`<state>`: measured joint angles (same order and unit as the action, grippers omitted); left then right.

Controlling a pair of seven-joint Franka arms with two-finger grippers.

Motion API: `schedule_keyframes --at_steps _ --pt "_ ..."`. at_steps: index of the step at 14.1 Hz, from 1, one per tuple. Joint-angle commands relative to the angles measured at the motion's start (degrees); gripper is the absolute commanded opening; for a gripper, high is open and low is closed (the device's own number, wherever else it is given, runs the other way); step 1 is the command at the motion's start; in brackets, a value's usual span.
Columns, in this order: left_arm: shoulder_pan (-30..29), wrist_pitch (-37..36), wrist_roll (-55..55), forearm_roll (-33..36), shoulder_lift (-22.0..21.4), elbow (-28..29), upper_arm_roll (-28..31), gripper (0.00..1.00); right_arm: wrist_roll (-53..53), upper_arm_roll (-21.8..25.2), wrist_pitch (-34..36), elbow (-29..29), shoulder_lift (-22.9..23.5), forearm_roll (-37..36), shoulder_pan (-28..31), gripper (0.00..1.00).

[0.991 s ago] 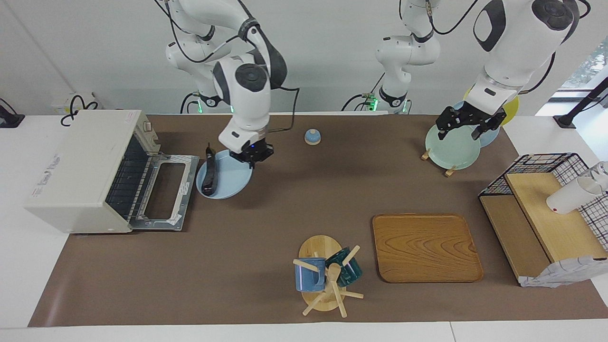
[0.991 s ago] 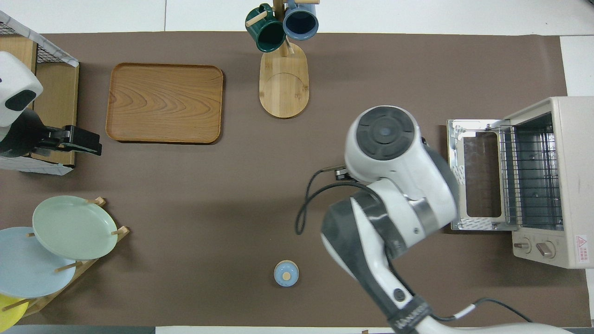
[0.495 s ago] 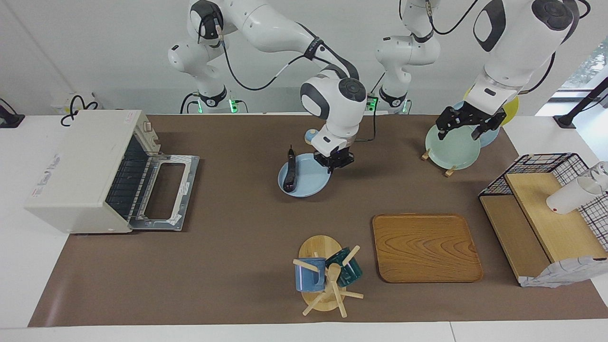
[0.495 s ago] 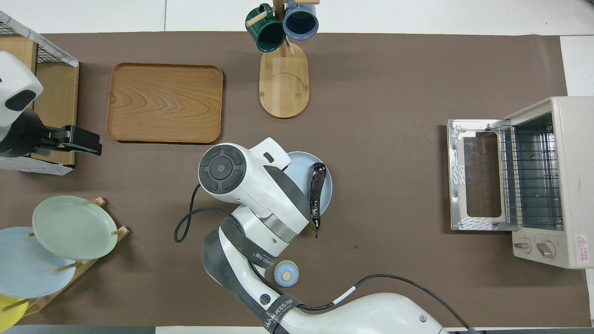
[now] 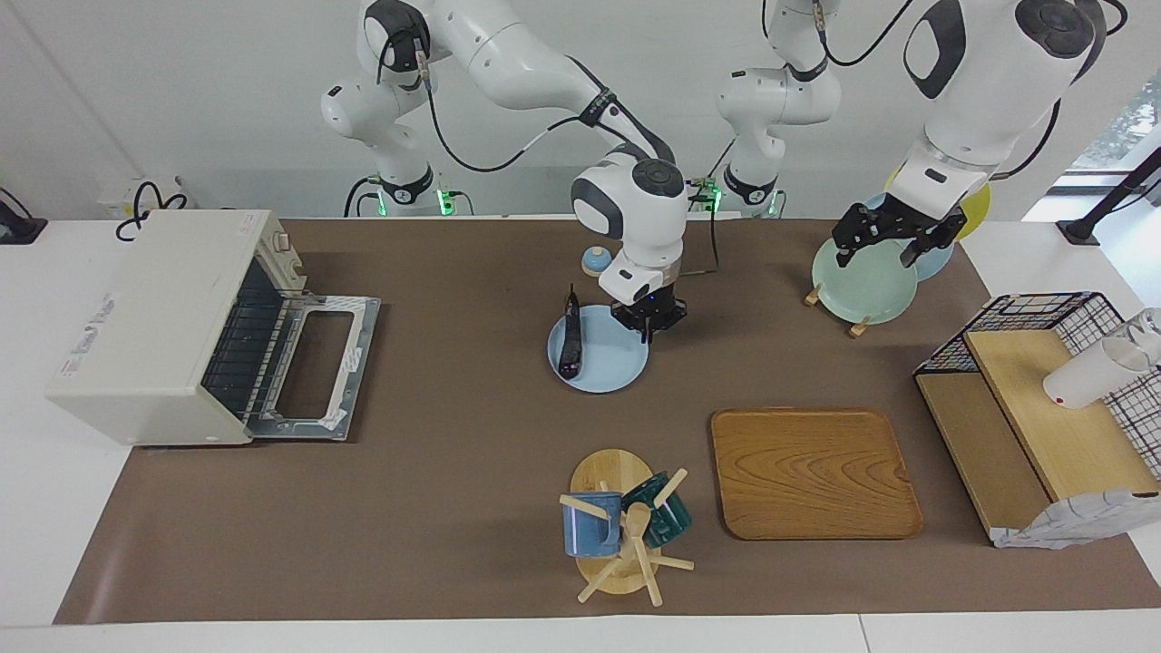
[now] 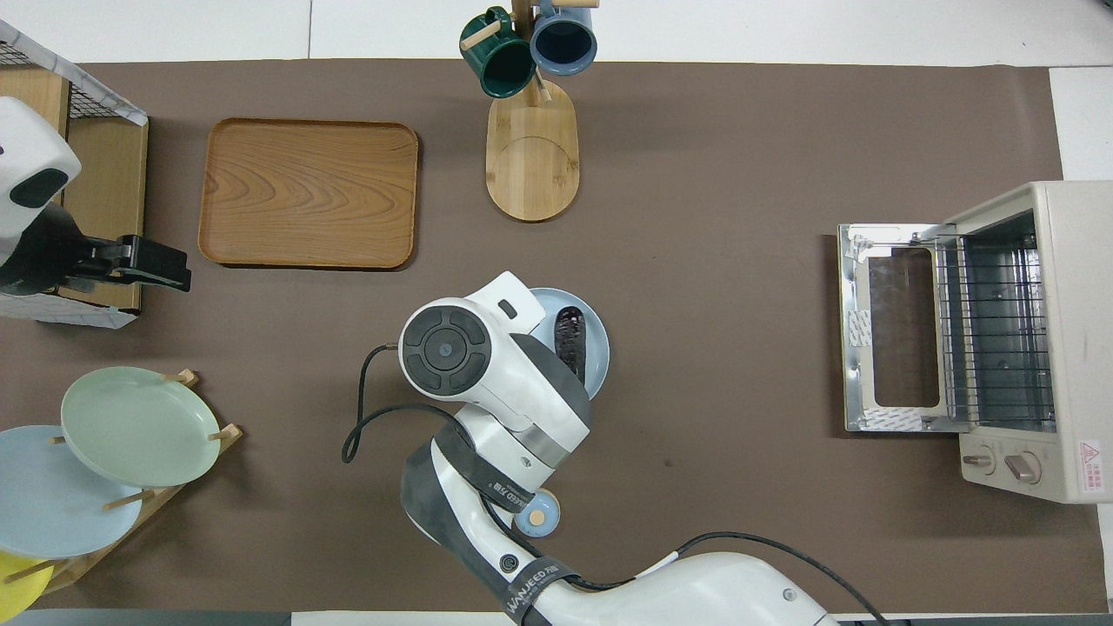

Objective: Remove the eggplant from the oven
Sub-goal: 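Lower the eggplant onto the pale blue plate and open the right gripper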

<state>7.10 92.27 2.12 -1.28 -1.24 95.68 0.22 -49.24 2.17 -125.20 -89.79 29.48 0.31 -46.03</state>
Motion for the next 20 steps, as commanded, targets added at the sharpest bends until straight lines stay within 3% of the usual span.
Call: schedule_keyframes --at_steps 1,2,4,7,9,13,20 --pt "-0.07 0.37 -0.10 0.05 -1.13 1.09 0.13 1.00 3.68 -0.59 6.17 1.46 -2.83 0.13 5.58 0.19" --pt "-0.07 0.37 -0.10 0.05 -1.13 1.09 0.22 1.00 6.67 -0.59 8.72 0.50 -5.20 0.13 8.13 0.18" --pt "-0.07 0.37 -0.10 0.05 -1.13 1.09 0.22 1.00 14.40 -0.41 15.04 -2.73 -9.33 -0.04 13.92 0.04" --pt "-0.07 0.37 -0.10 0.05 -1.22 1.09 0.13 1.00 23.28 -0.23 15.78 -15.46 -17.24 -3.18 20.61 0.00" --pt "-0.07 0.37 -0.10 0.05 -1.13 1.09 0.13 1.00 29.43 -0.32 14.03 -20.66 -18.84 -6.80 27.02 0.00" --pt "-0.07 0.37 -0.10 0.05 -1.13 1.09 0.13 1.00 38.42 -0.32 2.71 -33.58 -22.18 -7.68 35.56 0.00" --pt "-0.07 0.37 -0.01 0.05 -1.13 1.09 0.13 1.00 44.58 -0.32 -2.33 -37.30 -22.27 -7.78 40.05 0.00"
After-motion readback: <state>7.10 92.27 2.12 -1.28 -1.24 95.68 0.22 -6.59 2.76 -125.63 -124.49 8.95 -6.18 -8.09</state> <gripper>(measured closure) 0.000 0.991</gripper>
